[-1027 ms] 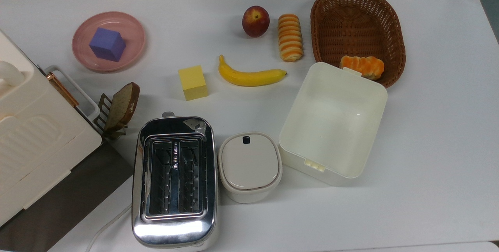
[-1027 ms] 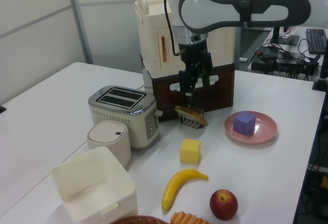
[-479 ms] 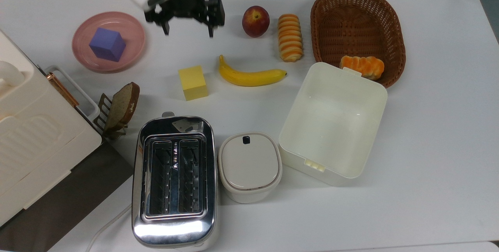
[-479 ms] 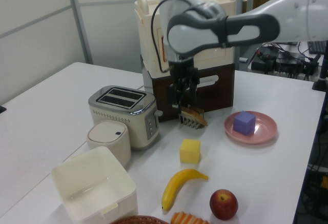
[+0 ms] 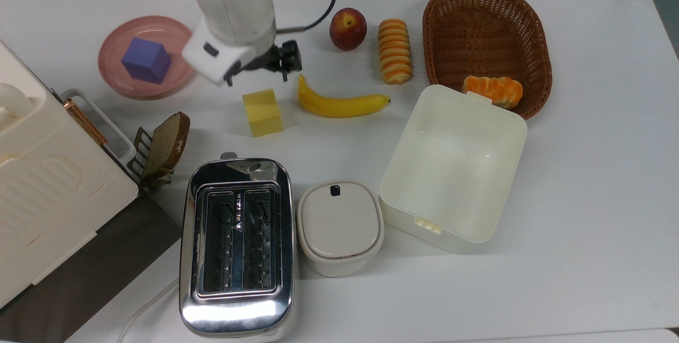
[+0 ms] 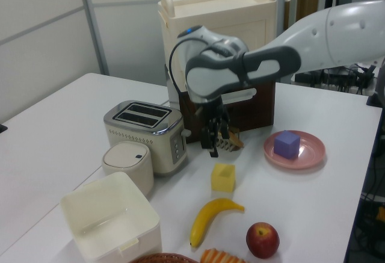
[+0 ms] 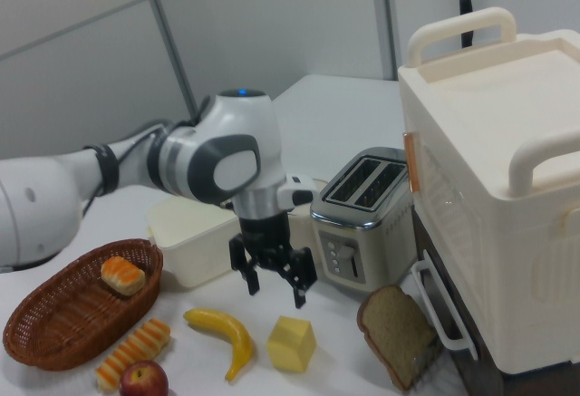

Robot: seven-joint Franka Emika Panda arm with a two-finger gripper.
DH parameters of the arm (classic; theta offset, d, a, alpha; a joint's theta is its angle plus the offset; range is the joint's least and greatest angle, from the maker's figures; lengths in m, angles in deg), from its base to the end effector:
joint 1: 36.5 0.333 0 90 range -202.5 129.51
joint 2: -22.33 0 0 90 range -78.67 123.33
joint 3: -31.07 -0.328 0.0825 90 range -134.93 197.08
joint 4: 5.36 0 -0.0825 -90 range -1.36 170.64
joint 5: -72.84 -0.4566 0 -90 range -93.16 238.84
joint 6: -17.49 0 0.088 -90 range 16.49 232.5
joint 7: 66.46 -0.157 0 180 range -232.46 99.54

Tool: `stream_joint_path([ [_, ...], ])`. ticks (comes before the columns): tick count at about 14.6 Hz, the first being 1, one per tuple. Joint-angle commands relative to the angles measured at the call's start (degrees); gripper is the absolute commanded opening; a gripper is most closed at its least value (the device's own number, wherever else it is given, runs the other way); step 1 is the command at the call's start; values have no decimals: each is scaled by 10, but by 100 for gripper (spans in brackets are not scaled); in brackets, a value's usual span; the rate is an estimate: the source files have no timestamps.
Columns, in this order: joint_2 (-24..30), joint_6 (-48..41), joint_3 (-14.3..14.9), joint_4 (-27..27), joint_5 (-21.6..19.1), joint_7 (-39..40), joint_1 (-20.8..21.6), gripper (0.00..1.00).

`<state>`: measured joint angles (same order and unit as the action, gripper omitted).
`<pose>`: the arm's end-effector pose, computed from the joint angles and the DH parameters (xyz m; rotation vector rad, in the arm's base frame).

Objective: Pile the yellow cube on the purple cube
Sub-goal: 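Move the open gripper over the yellow cube and lower it, then close the gripper on the yellow cube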

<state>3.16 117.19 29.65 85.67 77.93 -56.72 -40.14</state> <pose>0.6997 -0.0408 0.3656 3.0605 0.2356 -0.2927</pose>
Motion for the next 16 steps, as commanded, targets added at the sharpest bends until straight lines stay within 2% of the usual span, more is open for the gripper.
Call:
stream_joint_path([
  [1, -17, 52, 0, 47, 43, 37, 5, 100],
  [3, -22, 82, 0, 68, 48, 36, 8, 100],
  [8, -57, 107, -1, 77, 54, 32, 21, 100],
  [9, -64, 116, -1, 76, 61, 29, 21, 94],
  [10, -62, 115, -1, 75, 64, 29, 20, 78],
  [11, -57, 109, 0, 71, 65, 29, 19, 34],
  [12, -46, 104, 0, 71, 65, 29, 16, 14],
  [13, -31, 89, 0, 71, 63, 32, 15, 4],
  [14, -12, 70, 0, 68, 57, 33, 11, 1],
  [16, 31, 17, 0, 33, 32, 37, -23, 1],
])
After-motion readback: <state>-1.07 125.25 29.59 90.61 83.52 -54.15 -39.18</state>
